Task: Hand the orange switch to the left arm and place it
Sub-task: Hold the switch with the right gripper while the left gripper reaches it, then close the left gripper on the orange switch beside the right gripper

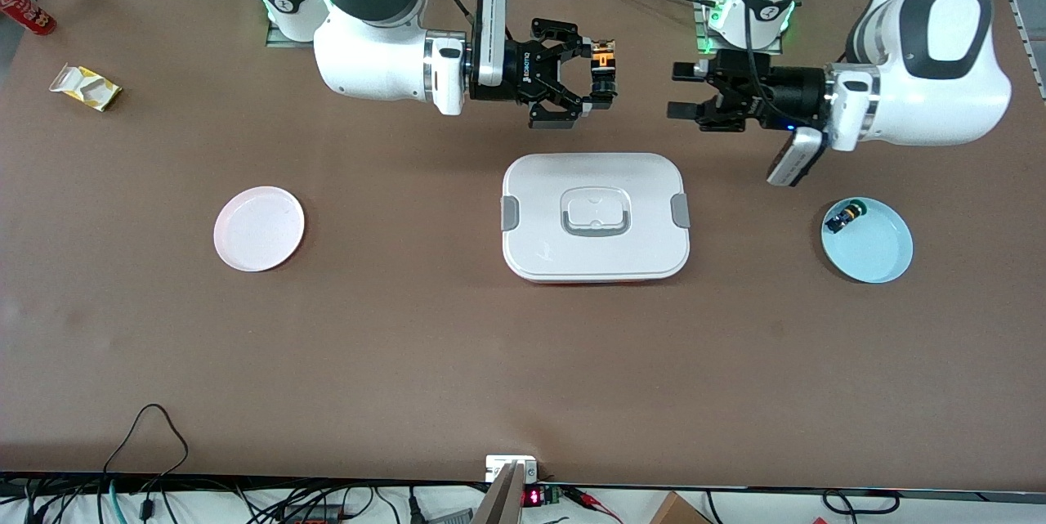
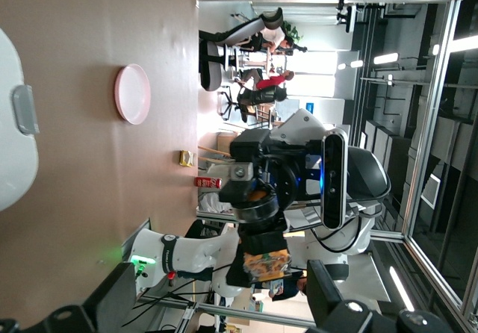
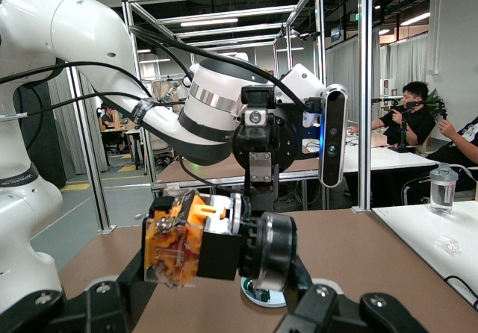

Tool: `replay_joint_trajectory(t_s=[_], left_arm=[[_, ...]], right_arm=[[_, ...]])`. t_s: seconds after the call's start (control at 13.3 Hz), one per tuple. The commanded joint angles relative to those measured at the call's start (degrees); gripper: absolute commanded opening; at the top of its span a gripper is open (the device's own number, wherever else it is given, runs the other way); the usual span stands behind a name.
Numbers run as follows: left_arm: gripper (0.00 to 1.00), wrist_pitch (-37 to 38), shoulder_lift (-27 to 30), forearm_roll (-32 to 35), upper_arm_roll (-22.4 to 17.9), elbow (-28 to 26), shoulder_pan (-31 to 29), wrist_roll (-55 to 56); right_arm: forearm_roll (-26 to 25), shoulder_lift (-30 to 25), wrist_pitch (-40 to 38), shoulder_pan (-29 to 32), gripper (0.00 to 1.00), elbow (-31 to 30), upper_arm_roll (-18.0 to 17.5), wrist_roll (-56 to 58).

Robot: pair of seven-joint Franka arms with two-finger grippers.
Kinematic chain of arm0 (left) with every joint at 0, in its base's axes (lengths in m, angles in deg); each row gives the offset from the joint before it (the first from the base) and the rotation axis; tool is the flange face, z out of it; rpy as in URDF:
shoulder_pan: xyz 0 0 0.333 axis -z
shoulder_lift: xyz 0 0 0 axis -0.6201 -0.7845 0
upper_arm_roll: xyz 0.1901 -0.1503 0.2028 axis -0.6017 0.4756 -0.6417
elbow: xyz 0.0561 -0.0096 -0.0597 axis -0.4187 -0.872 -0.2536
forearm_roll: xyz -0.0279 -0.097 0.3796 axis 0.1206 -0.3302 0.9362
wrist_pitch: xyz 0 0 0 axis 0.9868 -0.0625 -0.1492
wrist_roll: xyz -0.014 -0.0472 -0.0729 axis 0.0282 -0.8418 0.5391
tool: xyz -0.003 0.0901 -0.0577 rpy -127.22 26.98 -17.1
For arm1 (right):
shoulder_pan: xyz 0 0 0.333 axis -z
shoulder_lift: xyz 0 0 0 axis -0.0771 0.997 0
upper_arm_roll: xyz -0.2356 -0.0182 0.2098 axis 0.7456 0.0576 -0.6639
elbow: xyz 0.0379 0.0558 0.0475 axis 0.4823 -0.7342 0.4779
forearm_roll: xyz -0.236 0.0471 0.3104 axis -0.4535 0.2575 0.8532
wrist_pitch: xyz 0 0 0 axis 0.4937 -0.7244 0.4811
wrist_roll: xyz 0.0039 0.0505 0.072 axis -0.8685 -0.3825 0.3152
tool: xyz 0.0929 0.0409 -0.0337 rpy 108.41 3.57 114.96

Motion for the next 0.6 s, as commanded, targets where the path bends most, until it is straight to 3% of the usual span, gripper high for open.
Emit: replay_joint_trajectory(t_s=[0.0, 0.38, 0.53], left_arm=[[1.0, -4.2, 1.7, -3.8, 3.9, -1.8, -0.3, -1.2], [0.96, -4.3, 3.4, -5.1, 6.0, -3.4, -0.5, -0.7], [0.86, -4.3, 5.5, -5.1, 6.1, -5.1, -0.4, -0.7]], right_arm=[[3.4, 0.4, 2.1, -1.2, 0.08, 0.2, 0.1, 7.2], [3.4, 0.4, 2.1, -1.4, 0.08, 0.1, 0.1, 7.2], [3.9, 0.4, 2.2, -1.4, 0.08, 0.1, 0.1, 7.1]])
